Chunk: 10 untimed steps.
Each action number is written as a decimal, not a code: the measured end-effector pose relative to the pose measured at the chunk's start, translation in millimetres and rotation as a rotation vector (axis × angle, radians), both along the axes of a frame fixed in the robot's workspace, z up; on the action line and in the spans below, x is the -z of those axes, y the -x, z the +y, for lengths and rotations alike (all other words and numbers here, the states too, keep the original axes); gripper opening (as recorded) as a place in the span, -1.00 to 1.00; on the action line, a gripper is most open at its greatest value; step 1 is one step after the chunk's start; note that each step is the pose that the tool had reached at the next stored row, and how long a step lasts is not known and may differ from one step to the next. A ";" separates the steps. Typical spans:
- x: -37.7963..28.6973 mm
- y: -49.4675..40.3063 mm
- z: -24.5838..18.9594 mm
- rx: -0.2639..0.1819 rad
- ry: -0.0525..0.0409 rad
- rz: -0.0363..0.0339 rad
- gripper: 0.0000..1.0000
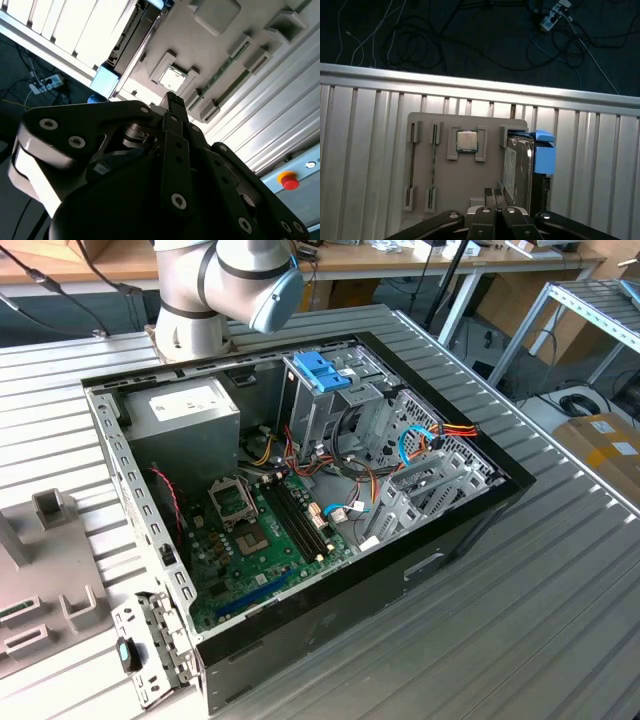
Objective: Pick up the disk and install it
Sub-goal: 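Pick up the disk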
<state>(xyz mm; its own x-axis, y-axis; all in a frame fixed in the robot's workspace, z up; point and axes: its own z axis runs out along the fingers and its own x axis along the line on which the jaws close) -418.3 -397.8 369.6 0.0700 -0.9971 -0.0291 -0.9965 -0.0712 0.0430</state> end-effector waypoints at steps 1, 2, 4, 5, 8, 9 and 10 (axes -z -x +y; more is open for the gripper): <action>0.4 0.0 0.0 0.015 0.0000 0.0001 -0.79; 0.9 0.0 0.0 0.031 0.0000 0.0000 -0.79; 1.8 0.0 0.0 0.063 -0.0001 0.0000 -0.79; 2.5 0.0 0.0 0.089 -0.0002 0.0001 -0.79; 3.0 0.0 0.0 0.128 -0.0001 0.0002 -0.79; 3.0 0.0 0.0 0.128 -0.0003 0.0000 -0.79; 3.0 0.0 0.0 0.128 -0.0002 0.0000 -0.79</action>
<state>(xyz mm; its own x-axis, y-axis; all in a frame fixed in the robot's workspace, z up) -418.3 -397.8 366.6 -0.0576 -0.9979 -0.0294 -0.9975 0.0563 0.0430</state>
